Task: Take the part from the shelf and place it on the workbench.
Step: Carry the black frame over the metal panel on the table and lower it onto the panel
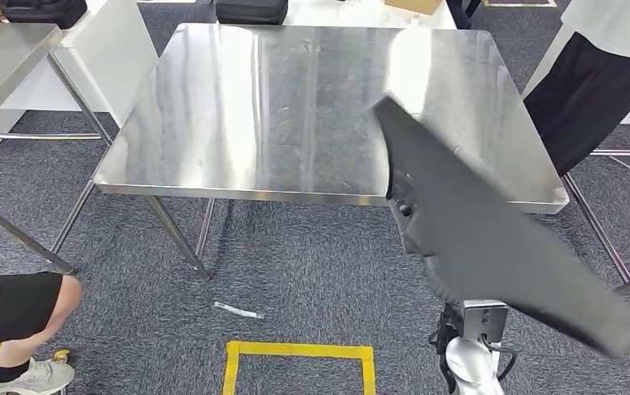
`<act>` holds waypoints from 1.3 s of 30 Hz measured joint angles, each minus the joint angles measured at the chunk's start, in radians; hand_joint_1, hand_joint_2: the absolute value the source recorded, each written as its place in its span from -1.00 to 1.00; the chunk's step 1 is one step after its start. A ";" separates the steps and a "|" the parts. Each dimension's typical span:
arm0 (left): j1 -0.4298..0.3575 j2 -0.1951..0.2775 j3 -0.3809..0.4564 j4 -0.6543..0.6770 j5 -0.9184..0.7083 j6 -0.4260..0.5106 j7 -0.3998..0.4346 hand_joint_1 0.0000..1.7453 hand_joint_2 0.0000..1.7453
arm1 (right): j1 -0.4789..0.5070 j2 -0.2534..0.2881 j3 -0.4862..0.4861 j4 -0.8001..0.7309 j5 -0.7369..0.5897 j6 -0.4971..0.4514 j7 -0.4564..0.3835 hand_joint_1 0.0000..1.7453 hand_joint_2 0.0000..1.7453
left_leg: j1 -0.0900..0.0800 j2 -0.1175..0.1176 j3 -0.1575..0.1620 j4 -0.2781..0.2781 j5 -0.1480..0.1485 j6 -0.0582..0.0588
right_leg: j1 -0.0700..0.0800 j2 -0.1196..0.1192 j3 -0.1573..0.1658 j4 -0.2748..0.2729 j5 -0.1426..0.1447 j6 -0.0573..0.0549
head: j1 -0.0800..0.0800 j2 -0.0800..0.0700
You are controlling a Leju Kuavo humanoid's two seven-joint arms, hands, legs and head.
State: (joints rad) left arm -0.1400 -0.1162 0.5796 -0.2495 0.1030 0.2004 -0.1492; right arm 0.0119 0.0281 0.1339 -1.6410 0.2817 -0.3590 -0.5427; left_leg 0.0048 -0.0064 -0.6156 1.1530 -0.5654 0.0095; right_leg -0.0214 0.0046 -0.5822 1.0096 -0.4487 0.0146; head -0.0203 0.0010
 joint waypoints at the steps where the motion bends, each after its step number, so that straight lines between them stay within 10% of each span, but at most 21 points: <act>1: 0.000 -0.001 -0.001 0.000 -0.002 0.000 0.002 -1.00 1.00 | 0.002 0.000 -0.003 -0.004 0.000 0.002 0.001 0.98 1.00 | 0.003 0.000 -0.039 0.070 -0.026 -0.005 | 0.000 0.000 0.005 0.000 -0.004 -0.006 | 0.000 0.000; 4: 0.000 -0.001 -0.003 0.000 -0.004 0.000 0.006 -1.00 1.00 | 0.012 -0.001 -0.010 -0.007 0.000 0.004 0.002 0.98 1.00 | 0.012 0.001 -0.108 0.143 -0.011 -0.016 | -0.002 0.002 0.019 0.000 -0.017 -0.008 | 0.000 0.000; 8: -0.003 -0.001 -0.006 0.001 -0.006 0.000 0.009 -1.00 1.00 | 0.023 -0.001 -0.020 -0.013 0.003 0.006 0.002 0.98 1.00 | 0.019 0.003 -0.014 -0.085 0.116 -0.014 | -0.001 0.006 0.041 0.002 -0.042 0.014 | 0.000 0.000; 13: -0.007 -0.006 -0.010 0.000 -0.006 0.002 0.011 -1.00 1.00 | 0.026 -0.001 -0.025 -0.025 0.010 0.010 0.001 0.98 1.00 | 0.012 0.001 0.018 -0.128 0.109 0.020 | 0.002 0.004 0.043 0.011 -0.061 0.042 | 0.002 0.000; 18: -0.013 -0.010 -0.013 0.001 -0.007 0.002 0.012 -1.00 1.00 | 0.032 -0.002 -0.029 -0.029 0.011 0.013 0.001 0.98 1.00 | 0.010 0.000 0.036 -0.133 0.096 0.041 | 0.002 0.002 -0.123 0.285 -0.145 0.039 | 0.002 0.000; 22: -0.015 -0.014 -0.013 0.001 -0.014 0.003 0.013 -1.00 1.00 | 0.035 -0.003 -0.035 -0.037 0.018 0.013 0.009 0.98 1.00 | 0.008 -0.004 0.064 -0.133 0.073 0.033 | 0.002 0.000 -0.072 0.108 -0.029 0.061 | 0.002 0.000; 24: -0.017 -0.016 -0.014 0.001 -0.017 0.004 0.013 -1.00 1.00 | 0.038 -0.004 -0.037 -0.045 0.023 0.013 0.014 0.98 1.00 | 0.003 -0.005 0.075 -0.133 0.061 0.022 | 0.007 -0.002 -0.033 0.021 0.010 0.051 | 0.002 0.000; 29: -0.017 -0.018 -0.021 0.001 -0.022 0.019 0.031 -1.00 1.00 | 0.052 -0.005 -0.042 -0.058 0.038 0.015 0.043 0.98 1.00 | 0.006 -0.002 0.071 -0.107 0.030 -0.003 | 0.002 0.000 -0.008 0.003 0.003 0.008 | 0.000 0.000; 33: 0.001 -0.020 -0.023 0.003 -0.020 0.021 0.028 -1.00 1.00 | 0.073 -0.005 -0.043 -0.055 0.043 0.017 0.040 0.98 1.00 | 0.008 -0.001 -0.069 0.127 -0.050 -0.014 | 0.003 -0.001 0.010 0.001 -0.013 -0.016 | -0.002 0.000; 35: 0.009 -0.021 -0.023 0.003 -0.018 0.023 0.028 -1.00 1.00 | 0.077 -0.005 -0.043 -0.050 0.044 0.017 0.037 0.98 1.00 | 0.008 -0.001 -0.099 0.132 -0.012 -0.012 | 0.006 0.002 0.019 0.002 -0.021 -0.018 | -0.002 0.000; 39: 0.011 -0.019 -0.023 0.003 -0.016 0.024 0.025 -1.00 1.00 | 0.073 -0.002 -0.042 -0.039 0.044 0.017 0.033 0.98 1.00 | 0.002 0.001 -0.005 -0.104 0.118 0.011 | 0.014 0.004 0.042 0.002 -0.043 -0.004 | -0.001 0.000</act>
State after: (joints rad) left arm -0.1291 -0.1353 0.5570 -0.2461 0.0866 0.2243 -0.1237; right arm 0.0852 0.0260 0.0915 -1.6801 0.3261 -0.3422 -0.5098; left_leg 0.0064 -0.0058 -0.6205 1.0487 -0.4470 0.0203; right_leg -0.0069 0.0085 -0.5401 1.0117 -0.4919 0.0110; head -0.0214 0.0010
